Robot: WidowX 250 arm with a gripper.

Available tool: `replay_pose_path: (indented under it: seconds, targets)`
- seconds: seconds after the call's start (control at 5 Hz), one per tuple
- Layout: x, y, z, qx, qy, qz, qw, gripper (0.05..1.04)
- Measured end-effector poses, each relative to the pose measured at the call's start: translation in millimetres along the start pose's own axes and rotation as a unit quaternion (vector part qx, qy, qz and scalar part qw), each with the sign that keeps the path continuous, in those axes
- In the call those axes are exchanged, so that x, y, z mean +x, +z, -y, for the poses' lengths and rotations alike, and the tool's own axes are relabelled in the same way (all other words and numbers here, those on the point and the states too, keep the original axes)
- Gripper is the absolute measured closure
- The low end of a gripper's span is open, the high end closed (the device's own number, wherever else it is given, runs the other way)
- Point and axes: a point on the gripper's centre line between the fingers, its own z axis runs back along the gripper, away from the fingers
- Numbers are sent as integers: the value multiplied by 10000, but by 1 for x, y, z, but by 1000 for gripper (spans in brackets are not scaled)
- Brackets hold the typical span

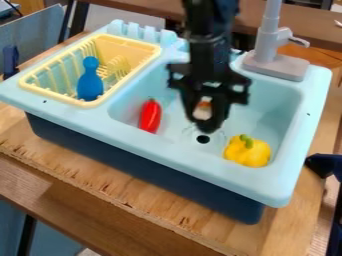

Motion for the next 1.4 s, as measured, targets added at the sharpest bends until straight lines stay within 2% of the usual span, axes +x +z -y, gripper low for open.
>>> replay_pose_path:
  seconds: [0.2,0.4,0.8,1.0,1.2,1.4]
  targets:
    - [14,-8,20,-4,-349,21,9994,608]
    - [31,-17,27,-4,-435,33,9990,608]
    - [41,-46,34,24,-497,-223,9985,608]
    - [42,-46,36,-3,-506,-227,9985,608]
    - [42,-46,39,112,-684,-339,9970,532]
    - [38,-50,40,52,-636,-386,9972,228]
